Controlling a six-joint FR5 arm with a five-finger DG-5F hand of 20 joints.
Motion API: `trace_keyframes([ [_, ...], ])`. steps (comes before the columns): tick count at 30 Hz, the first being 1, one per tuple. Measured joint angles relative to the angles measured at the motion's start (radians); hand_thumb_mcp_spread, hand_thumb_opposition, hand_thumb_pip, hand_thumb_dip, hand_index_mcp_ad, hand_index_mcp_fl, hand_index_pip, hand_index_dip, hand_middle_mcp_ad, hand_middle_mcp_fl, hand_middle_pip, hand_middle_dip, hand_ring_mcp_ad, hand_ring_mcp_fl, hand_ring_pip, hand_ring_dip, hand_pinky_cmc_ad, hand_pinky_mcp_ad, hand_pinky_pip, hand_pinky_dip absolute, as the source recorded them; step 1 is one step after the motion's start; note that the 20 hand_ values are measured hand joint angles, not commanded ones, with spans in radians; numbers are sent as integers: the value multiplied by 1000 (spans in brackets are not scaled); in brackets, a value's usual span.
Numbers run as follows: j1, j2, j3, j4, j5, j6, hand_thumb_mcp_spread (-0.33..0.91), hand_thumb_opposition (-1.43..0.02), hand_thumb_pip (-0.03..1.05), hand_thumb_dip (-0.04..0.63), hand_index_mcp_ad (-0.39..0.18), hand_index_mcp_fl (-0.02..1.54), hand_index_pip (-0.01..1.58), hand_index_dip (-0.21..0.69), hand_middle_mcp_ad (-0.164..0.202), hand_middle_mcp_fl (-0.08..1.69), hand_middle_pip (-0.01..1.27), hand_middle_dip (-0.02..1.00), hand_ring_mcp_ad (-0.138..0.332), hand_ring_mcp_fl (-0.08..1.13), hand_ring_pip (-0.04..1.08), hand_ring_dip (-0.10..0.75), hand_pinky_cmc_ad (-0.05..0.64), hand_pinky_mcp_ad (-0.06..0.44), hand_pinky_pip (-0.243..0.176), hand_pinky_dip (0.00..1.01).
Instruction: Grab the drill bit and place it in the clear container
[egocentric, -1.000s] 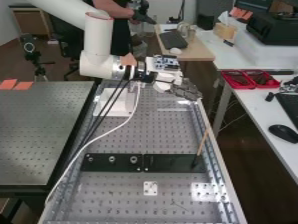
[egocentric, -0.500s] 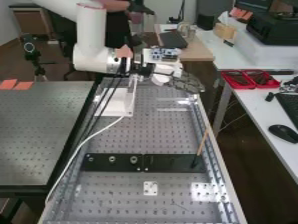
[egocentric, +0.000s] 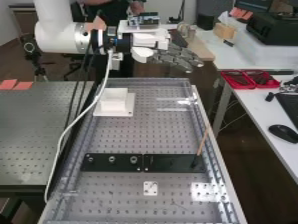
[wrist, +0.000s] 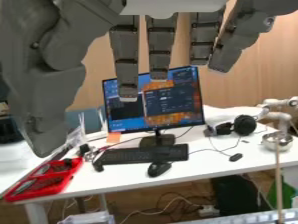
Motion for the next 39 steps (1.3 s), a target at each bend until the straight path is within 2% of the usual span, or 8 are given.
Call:
trace_keyframes([
  [5,-30,82,-43,-1,23,-19,321,-747,422,148,-66,506,99,236,52,176,126,188,199,38,112,24,290,164,-61,447],
  [11,-47,125,-55,-31,54,-30,316,-747,422,140,-54,494,89,269,51,178,127,192,199,42,112,24,290,171,-63,476],
  [14,-62,147,-55,-50,38,-27,316,-747,422,140,-54,494,87,272,51,180,127,197,202,38,112,24,290,176,-68,476],
  [21,-70,157,-46,-77,69,-22,318,-747,424,143,-52,494,91,283,54,180,129,197,213,40,108,24,290,180,-75,482],
  [28,-81,156,-25,-96,-13,-26,318,-747,421,140,-58,494,87,286,51,180,126,197,213,40,108,24,290,185,-75,489],
  [39,-89,154,-14,-105,-17,-31,318,-747,421,140,-61,494,91,298,52,180,129,197,211,40,112,24,291,185,-75,490],
])
